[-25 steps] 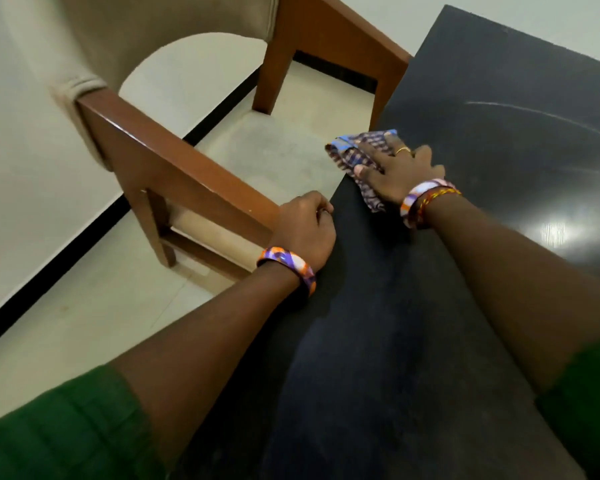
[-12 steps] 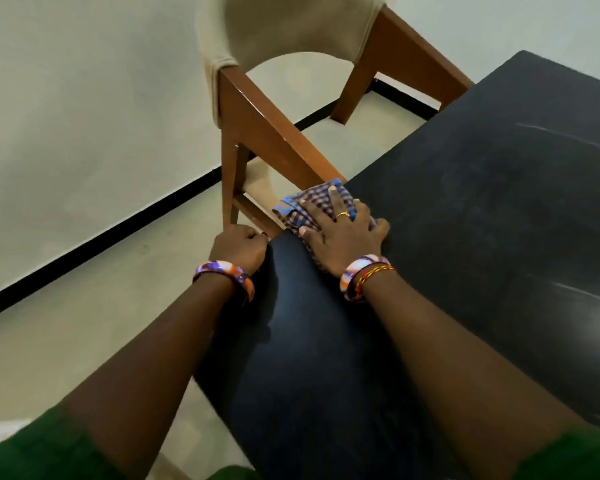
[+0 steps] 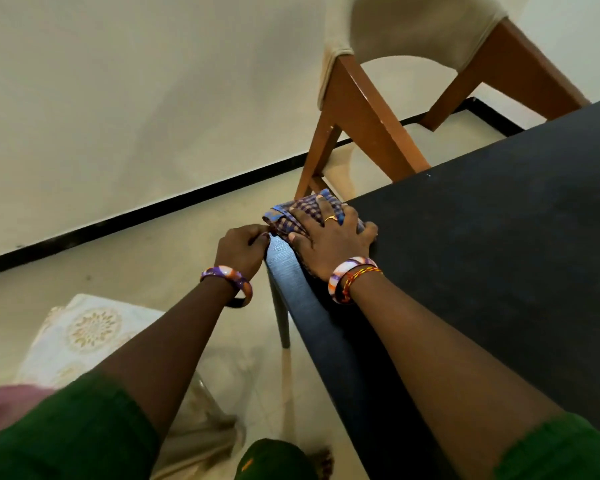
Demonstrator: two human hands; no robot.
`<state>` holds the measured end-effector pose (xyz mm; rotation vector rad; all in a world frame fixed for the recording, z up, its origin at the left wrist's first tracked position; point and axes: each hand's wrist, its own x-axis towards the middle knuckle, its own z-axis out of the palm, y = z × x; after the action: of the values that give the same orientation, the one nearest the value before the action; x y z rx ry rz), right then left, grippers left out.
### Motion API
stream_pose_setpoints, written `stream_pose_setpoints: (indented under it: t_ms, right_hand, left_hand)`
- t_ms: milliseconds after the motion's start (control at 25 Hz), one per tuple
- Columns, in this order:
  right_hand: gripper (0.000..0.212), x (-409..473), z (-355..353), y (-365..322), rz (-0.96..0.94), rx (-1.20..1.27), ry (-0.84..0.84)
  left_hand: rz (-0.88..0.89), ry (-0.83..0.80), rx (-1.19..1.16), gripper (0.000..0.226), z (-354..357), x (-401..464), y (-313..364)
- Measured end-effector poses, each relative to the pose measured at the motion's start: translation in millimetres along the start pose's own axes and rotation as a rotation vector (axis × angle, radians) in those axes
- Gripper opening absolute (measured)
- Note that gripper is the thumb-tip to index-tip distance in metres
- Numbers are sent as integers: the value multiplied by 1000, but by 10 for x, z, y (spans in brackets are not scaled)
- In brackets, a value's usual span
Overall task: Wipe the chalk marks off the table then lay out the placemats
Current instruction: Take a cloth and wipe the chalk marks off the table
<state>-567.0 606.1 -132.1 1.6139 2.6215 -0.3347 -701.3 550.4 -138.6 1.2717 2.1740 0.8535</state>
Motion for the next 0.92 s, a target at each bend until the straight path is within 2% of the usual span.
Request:
stream_pose_setpoints:
  t_ms: [120,360,440,560,640,760,840,920]
  right_hand:
    - [50,-81,56,-151,-33,-2,-5]
    - [53,-118,38,-203,-33,-26,-29]
    - [54,-637,89,-395,41,-37,10]
    - [55,-715,167,-412,-2,-30,4]
    - [59,-831,200,-421,-15,-33,-5]
    - [64,-1403,259,-409,99,-5,43]
    - [65,-1880,361,-290,195,2,84]
    - [64,-2327,416,-157,289,7,114]
  left_hand:
    - [-32,-14,47,25,-5,-44,4]
    - [-66,-49,-30,26,-16,-45,56]
    - [26,-184,-61,30,-137,-416,-84]
    - [-22,-329,93,37,-87,-571,-127]
    - [-38,-313,228,36,-83,-739,-157]
    - [104,-262,439,50,43,-1231,-217]
    - [210,-245,452,67,250,-1631,-203]
    - [353,-245,454,74,407,-2025,-138]
